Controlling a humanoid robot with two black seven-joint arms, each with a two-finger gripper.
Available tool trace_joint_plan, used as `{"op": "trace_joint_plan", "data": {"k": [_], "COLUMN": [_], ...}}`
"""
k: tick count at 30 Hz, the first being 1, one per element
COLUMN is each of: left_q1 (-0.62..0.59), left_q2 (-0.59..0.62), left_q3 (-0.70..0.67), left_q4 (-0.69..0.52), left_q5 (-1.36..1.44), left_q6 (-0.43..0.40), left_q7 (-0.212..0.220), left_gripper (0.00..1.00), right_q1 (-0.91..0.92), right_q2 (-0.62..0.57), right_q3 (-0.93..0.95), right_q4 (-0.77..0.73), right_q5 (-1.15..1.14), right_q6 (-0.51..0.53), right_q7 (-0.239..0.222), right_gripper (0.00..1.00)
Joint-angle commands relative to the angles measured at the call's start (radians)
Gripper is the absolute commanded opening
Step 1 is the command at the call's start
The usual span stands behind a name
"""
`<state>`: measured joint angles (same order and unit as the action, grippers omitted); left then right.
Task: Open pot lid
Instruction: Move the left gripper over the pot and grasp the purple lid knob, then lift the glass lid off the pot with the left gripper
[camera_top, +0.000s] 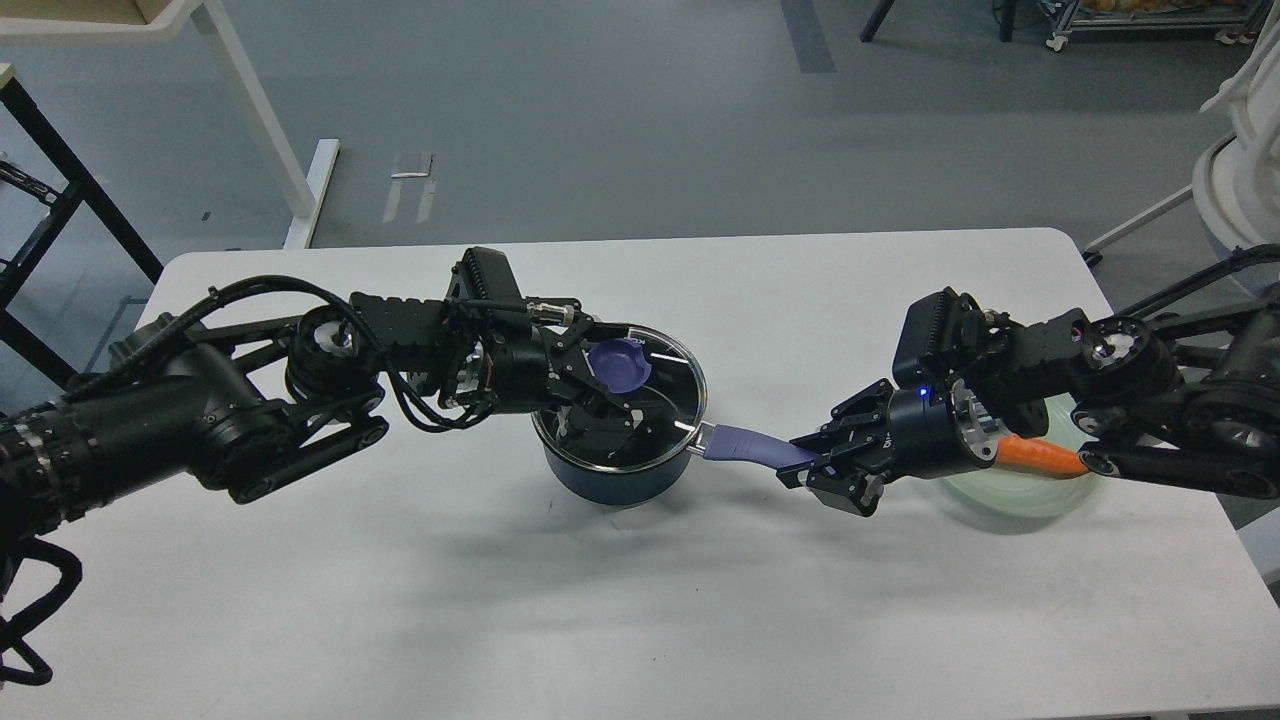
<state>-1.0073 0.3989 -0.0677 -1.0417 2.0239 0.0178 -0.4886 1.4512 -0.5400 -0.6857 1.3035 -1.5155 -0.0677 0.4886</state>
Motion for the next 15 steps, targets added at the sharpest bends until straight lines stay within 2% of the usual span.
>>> {"op": "trace_joint_plan", "data": {"k": [1,2,3,7,15], "left_q1": [0.003,0.003,0.004,0.010,-0.025], "left_q2": [0.001,0.001,0.003,0.009,0.060], "left_q3": [0.000,0.000,0.000,-0.001,-0.014], "left_q4": [0.000,0.000,0.000,-0.003,-0.030], "left_q5": [-0.004,-0.004,-0.004,-0.007,-0.011], "left_q6": [0.013,0.013,0.014,0.033,0.034], "left_q7": [0.000,0.000,0.000,0.000,0.000], "left_gripper": [0.58,0.46,0.40,0.31,0.29], "right_q1": [0.000,0.000,0.000,0.000,-0.002], "right_q2": [0.006,0.009,0.009,0.012,0.012], "right_q3": [0.000,0.000,0.000,0.000,0.000], "right_q4": [0.000,0.000,0.000,0.000,0.000], "right_q5": [0.000,0.000,0.000,0.000,0.001], "right_q6": [0.000,0.000,0.000,0.000,0.000], "right_q7": [0.000,0.000,0.000,0.000,0.000], "right_gripper": [0.34,0.34,0.34,0.34,0.34]}}
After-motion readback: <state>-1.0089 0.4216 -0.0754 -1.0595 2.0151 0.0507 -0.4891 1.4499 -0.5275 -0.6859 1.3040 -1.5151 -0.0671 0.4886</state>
